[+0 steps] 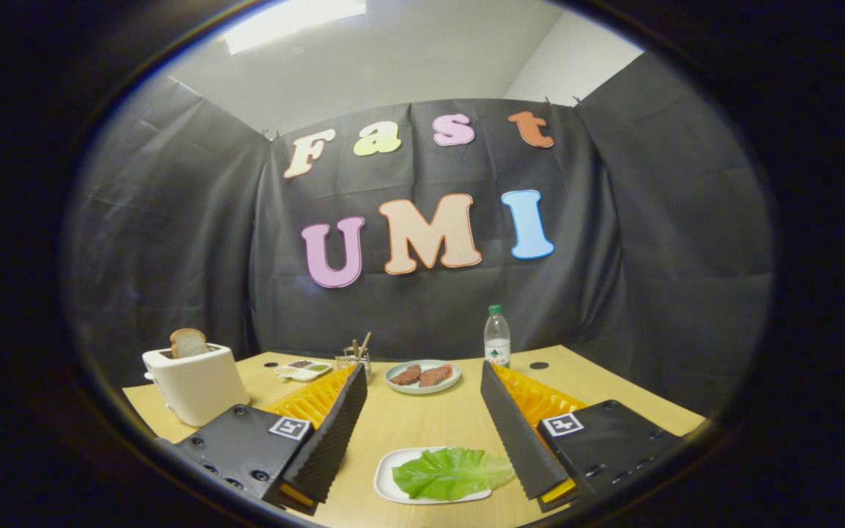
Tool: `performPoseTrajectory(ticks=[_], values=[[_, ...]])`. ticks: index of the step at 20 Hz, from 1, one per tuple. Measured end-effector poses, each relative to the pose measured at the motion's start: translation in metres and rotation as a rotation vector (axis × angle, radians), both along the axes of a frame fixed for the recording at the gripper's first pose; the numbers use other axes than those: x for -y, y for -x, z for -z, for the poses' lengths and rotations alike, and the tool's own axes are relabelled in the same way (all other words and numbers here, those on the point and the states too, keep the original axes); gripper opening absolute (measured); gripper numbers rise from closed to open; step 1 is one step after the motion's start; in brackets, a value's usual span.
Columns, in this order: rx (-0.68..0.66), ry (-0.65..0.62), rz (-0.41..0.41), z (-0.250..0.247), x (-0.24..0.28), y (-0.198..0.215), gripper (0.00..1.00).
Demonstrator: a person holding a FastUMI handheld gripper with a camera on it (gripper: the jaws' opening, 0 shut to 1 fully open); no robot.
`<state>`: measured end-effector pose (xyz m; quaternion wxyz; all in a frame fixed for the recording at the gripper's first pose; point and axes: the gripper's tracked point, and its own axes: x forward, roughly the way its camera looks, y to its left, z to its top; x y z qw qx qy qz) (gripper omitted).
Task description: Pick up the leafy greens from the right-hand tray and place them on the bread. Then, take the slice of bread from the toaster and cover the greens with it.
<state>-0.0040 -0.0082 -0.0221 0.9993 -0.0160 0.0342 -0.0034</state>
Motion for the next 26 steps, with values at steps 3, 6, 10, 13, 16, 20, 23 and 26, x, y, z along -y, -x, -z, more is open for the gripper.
performPoseTrajectory(ticks=[3, 6, 10, 13, 16, 20, 23, 26], values=[[-0.027, -0.001, 0.016, 0.007, 0.005, -0.001, 0.98], [-0.097, -0.005, 0.032, 0.028, 0.017, -0.003, 0.98], [-0.188, -0.015, 0.079, 0.055, 0.042, -0.009, 0.99], [-0.25, -0.05, 0.118, 0.079, 0.064, -0.012, 0.99], [-0.312, -0.061, 0.175, 0.107, 0.095, -0.013, 0.99], [-0.398, -0.17, 0.209, 0.141, 0.119, -0.013, 0.99], [-0.437, -0.244, 0.208, 0.158, 0.125, -0.016, 0.99], [-0.487, -0.287, 0.194, 0.177, 0.122, -0.015, 0.98]])
